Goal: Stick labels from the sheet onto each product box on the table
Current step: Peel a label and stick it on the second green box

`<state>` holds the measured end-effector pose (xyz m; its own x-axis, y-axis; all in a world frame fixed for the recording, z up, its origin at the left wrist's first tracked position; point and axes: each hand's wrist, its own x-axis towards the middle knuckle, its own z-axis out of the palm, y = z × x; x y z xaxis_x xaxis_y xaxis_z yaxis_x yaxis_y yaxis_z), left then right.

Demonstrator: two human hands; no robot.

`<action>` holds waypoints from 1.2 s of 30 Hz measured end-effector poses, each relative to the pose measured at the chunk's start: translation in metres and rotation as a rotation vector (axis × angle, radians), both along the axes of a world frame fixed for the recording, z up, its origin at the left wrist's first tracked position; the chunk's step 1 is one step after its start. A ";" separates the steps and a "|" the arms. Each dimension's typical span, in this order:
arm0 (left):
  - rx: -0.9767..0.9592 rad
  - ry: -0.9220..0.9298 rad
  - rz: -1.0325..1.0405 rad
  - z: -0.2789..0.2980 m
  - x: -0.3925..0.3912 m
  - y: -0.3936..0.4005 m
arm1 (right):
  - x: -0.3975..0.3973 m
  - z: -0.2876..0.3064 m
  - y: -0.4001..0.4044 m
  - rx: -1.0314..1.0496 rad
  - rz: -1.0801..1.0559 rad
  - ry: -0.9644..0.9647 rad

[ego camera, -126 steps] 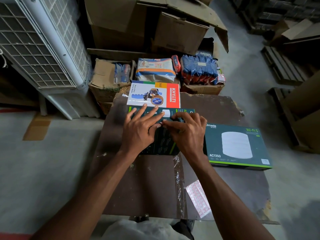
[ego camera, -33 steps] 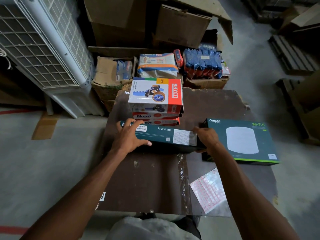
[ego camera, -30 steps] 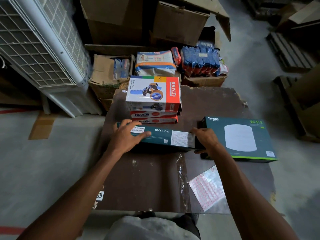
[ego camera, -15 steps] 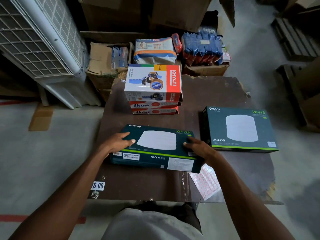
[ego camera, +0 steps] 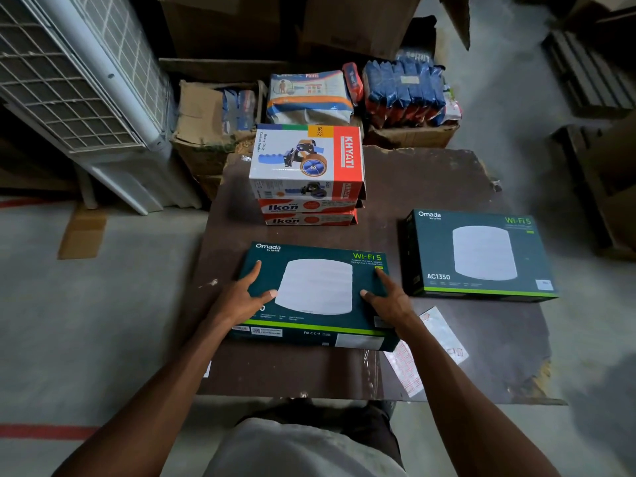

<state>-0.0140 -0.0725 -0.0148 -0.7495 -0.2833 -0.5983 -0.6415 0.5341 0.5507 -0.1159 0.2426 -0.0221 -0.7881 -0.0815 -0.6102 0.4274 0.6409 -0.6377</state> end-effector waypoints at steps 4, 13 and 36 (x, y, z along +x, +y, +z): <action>-0.014 0.079 -0.003 0.000 0.010 0.004 | 0.011 -0.003 0.012 -0.050 -0.034 0.079; -0.066 0.487 0.072 0.019 0.014 0.061 | 0.019 0.015 0.064 -0.116 -0.082 0.408; 0.092 0.606 0.055 0.012 -0.144 0.308 | -0.146 0.055 0.310 -0.089 -0.170 0.380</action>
